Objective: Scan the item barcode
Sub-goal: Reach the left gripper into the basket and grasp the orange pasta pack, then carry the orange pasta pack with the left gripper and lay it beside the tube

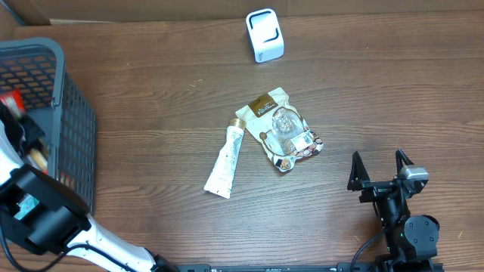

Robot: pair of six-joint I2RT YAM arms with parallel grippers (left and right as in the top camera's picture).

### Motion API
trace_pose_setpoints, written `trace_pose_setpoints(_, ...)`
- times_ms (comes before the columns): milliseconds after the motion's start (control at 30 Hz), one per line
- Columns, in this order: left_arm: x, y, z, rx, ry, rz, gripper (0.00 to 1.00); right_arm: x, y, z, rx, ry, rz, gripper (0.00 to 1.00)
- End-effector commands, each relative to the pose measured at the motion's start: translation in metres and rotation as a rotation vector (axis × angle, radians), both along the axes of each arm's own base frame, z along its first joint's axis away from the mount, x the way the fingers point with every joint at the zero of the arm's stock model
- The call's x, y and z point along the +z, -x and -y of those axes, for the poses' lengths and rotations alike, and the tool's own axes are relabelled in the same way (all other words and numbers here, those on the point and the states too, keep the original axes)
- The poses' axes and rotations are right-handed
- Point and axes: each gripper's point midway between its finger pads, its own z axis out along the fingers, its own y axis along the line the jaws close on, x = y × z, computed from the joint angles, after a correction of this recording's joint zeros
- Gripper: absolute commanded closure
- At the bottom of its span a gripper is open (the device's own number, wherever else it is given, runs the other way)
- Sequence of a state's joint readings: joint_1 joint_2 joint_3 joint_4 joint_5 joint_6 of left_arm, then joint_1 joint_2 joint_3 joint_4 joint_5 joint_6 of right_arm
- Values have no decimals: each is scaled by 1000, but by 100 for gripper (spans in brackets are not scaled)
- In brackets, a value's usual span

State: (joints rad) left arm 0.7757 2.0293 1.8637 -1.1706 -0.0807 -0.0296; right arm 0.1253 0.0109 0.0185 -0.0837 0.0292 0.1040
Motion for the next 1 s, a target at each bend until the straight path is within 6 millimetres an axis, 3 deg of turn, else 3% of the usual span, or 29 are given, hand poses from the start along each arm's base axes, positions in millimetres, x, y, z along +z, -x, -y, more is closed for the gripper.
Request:
trace_pose_setpoints(0, 118, -25, 9, -47, -173, 261, 96, -3, 0, -2, 9, 1, 0, 0)
trace_pose_setpoints(133, 180, -34, 26, -93, -247, 403, 96, -3, 0, -2, 9, 1, 0, 0)
trace_pose_setpoints(300, 257, -39, 71, -208, -269, 642, 96, -3, 0, -2, 9, 1, 0, 0)
trace_pose_setpoints(433, 304, -31, 106, -271, -293, 775, 95, -3, 0, -2, 9, 0, 0, 0)
trace_pose_setpoints(533, 329, -25, 140, -345, -293, 848, 96, -3, 0, -2, 8, 0, 0, 0)
trace_pose_setpoints(567, 338, -22, 162, -396, -279, 880, 96, -3, 0, -2, 9, 1, 0, 0)
trace_pose_setpoints(667, 345, -21, 209, -504, -225, 910, 96, -3, 0, -2, 9, 1, 0, 0)
trace_pose_setpoints(767, 334, -23, 255, -612, -141, 879, 96, -3, 0, -2, 9, 1, 0, 0)
trace_pose_setpoints(867, 305, -26, 293, -697, -49, 778, 96, -3, 0, -2, 9, 0, 0, 0)
trace_pose_setpoints(900, 277, -28, 314, -739, 12, 685, 96, -3, 0, -2, 9, 0, 0, 0)
trace_pose_setpoints(967, 246, -30, 330, -778, 59, 582, 96, -3, 0, -2, 9, 1, 0, 0)
